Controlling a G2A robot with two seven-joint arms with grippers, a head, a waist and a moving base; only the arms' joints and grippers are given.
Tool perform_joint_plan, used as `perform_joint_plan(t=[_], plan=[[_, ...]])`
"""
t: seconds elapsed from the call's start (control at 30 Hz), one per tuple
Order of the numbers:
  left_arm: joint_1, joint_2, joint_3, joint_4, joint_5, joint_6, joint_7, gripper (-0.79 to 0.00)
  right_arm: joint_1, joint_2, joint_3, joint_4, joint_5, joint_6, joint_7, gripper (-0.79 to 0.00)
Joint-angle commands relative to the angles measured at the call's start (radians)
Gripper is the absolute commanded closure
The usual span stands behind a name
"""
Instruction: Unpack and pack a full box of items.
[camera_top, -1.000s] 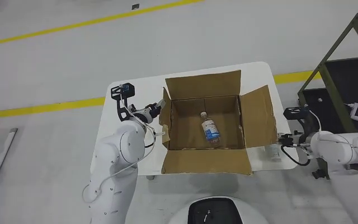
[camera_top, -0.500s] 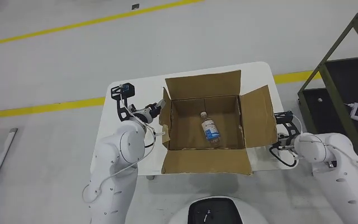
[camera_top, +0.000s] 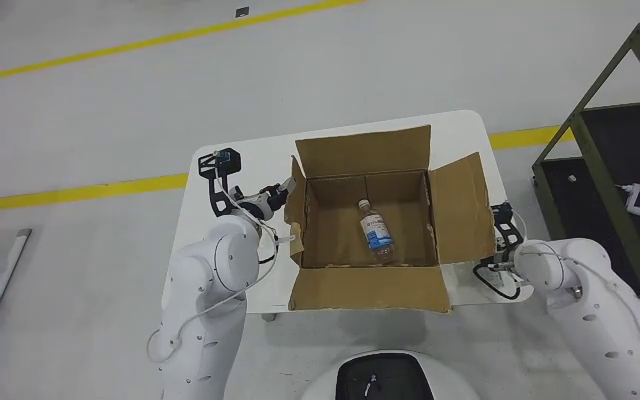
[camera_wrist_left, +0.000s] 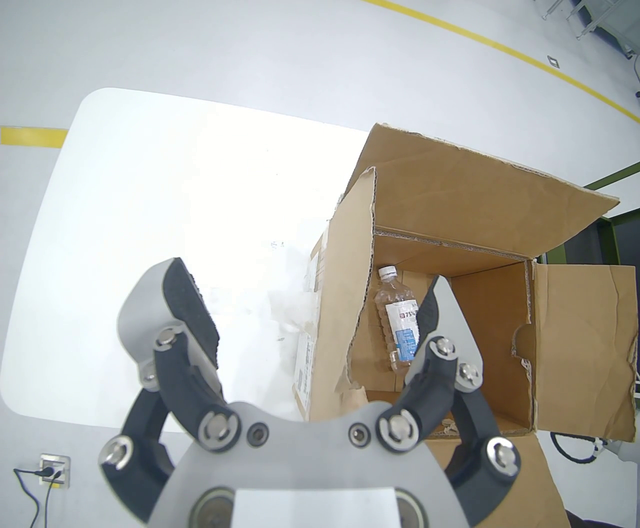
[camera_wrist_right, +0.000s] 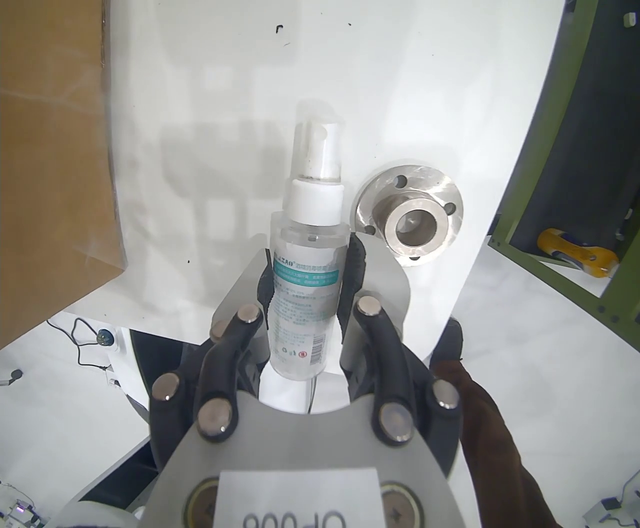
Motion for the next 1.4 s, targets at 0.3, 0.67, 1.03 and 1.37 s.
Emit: perform_joint_plan(t=[0.3,0.67,1.03,1.37], plan=[[0.0,0.0,0.0,0.0,0.0,0.0,0.0,-0.785,0.014,0.001,-0.018,0.025,0.001,-0.007,0.001,0.0],[0.0,0.0,0.0,0.0,0.0,0.0,0.0,-0.785,-0.023,0.016,0.247,-0.053,0.387,-0.047,-0.05,0.0],[0.0,0.0,0.0,0.0,0.0,0.0,0.0,-0.785,-0.124,0.025,0.618,-0.156,1.105,-0.262,-0.15,0.0],[0.0,0.0,0.0,0.0,0.0,0.0,0.0,-0.785,-0.02,0.044,0.392,-0.283,1.122,-0.234,-0.02,0.0]])
